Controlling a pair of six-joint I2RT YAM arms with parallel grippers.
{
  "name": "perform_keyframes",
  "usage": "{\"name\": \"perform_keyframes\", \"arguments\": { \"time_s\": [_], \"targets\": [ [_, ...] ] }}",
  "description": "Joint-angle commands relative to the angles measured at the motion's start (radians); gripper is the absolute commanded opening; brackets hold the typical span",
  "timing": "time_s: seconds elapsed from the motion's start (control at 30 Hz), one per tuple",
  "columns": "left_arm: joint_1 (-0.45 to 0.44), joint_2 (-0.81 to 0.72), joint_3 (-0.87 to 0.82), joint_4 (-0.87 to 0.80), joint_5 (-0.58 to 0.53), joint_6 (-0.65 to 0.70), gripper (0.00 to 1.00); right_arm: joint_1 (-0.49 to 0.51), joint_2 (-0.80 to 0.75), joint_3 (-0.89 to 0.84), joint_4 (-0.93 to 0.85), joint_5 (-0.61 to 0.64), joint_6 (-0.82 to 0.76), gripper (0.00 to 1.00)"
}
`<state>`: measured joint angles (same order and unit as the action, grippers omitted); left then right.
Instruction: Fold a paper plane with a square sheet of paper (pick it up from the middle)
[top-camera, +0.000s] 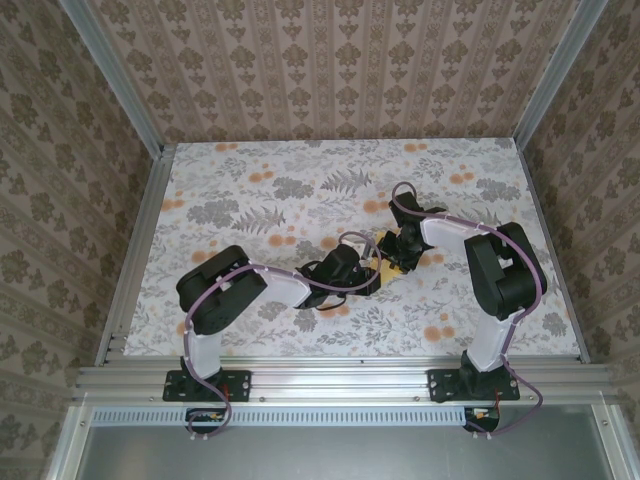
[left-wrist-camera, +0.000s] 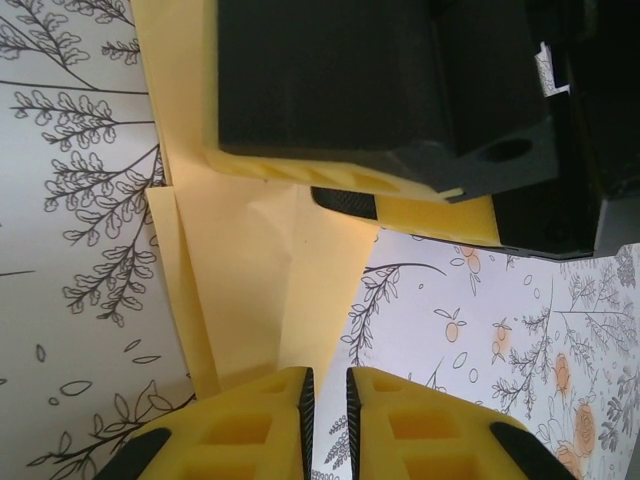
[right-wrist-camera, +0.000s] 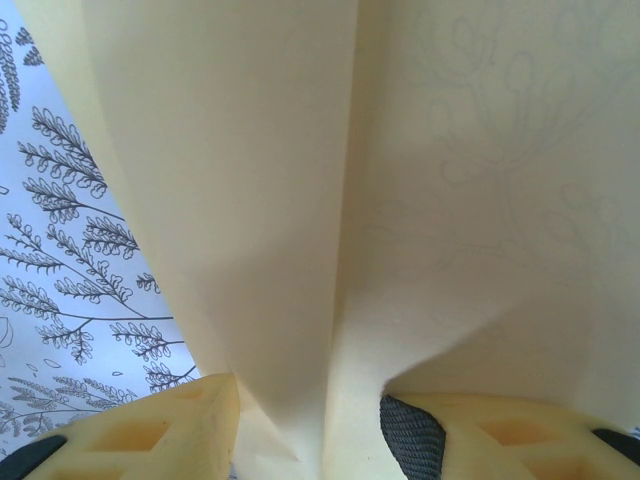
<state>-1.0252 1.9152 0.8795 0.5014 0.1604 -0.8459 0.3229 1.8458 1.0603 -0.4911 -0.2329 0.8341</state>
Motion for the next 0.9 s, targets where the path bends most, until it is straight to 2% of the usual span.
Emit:
{"name": "perform_keyframes", "arguments": {
  "time_s": [0.0,0.33,0.53,0.63,0.87],
  "targets": [
    [0.001,0.023,0.024,-0.012,0.001,-0.013,0.18,0.009,0.211,-0.146,0.072,0.122,-0.002,0.51],
    [-0.014,0.041,0.015,-0.106,-0.048,-0.007,0.09,0.009,0.208,-0.148,0.073,0.115,-0.001,0.52],
    [-0.025,0.039,0.010,-0.171,-0.076,-0.010,0.03,0.005,0.164,-0.133,0.071,0.059,-0.004,0.51],
    [-0.026,0.036,-0.002,-0.185,-0.080,-0.017,0.01,-0.006,0.087,-0.109,0.068,0.013,-0.015,0.52],
    [-0.027,0.040,-0.003,-0.207,-0.073,-0.026,0.00,-0.060,-0.121,-0.037,0.137,-0.195,-0.110,0.56]
  ]
}}
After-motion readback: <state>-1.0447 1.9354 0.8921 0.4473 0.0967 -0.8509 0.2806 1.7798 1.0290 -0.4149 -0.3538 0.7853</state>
